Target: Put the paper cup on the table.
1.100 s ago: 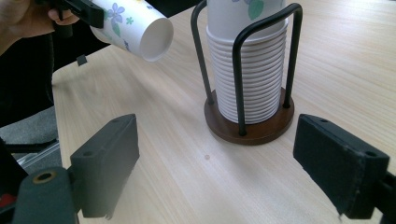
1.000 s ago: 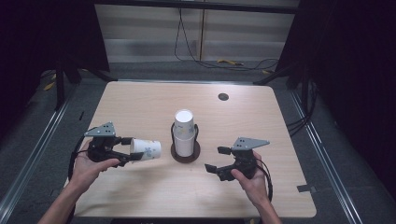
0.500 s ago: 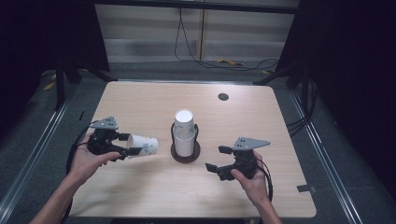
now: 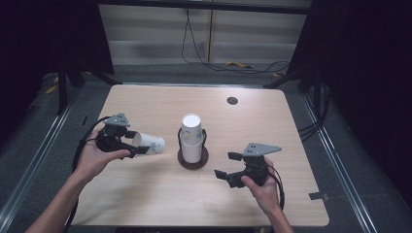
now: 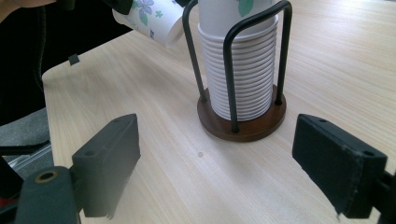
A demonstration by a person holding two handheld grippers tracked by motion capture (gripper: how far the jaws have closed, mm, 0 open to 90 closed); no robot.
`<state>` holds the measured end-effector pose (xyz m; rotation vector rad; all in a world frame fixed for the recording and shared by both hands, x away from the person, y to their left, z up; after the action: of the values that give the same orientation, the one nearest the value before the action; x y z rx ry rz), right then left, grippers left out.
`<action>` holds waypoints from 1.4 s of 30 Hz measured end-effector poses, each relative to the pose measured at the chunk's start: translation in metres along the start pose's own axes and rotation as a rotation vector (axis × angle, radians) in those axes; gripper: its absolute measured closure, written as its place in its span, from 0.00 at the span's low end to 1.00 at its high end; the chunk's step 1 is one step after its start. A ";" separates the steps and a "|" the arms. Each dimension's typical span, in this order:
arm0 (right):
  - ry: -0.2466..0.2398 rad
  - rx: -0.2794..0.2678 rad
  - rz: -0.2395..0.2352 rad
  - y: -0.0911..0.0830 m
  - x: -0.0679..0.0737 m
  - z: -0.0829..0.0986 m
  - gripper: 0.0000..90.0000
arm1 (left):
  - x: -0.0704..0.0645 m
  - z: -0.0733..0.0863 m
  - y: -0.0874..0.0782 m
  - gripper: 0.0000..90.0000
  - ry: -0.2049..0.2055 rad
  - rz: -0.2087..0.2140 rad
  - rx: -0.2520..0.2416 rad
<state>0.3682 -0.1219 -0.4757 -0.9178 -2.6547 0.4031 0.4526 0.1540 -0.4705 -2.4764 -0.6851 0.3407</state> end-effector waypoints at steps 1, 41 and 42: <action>0.002 -0.002 0.001 0.000 0.000 0.000 0.16 | 0.000 0.000 0.002 0.30 0.004 0.001 0.013; 0.004 0.019 -0.009 0.003 0.000 0.005 0.18 | 0.018 -0.005 0.027 0.28 0.058 -0.051 0.299; 0.004 0.020 -0.011 0.003 0.000 0.005 0.18 | 0.018 -0.006 0.028 0.28 0.060 -0.050 0.301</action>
<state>0.3679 -0.1204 -0.4813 -0.8966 -2.6458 0.4238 0.4808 0.1414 -0.4832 -2.1718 -0.6205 0.3228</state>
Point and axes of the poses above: each handheld gripper's, and its own axes: y roughly forward along the jaws, z roughly out of its underside, x roughly to its left, the point moved 10 cm from there along y, roughly forward along the jaws, and after that the axes turned 9 degrees about -x, right-handed, at the moved point
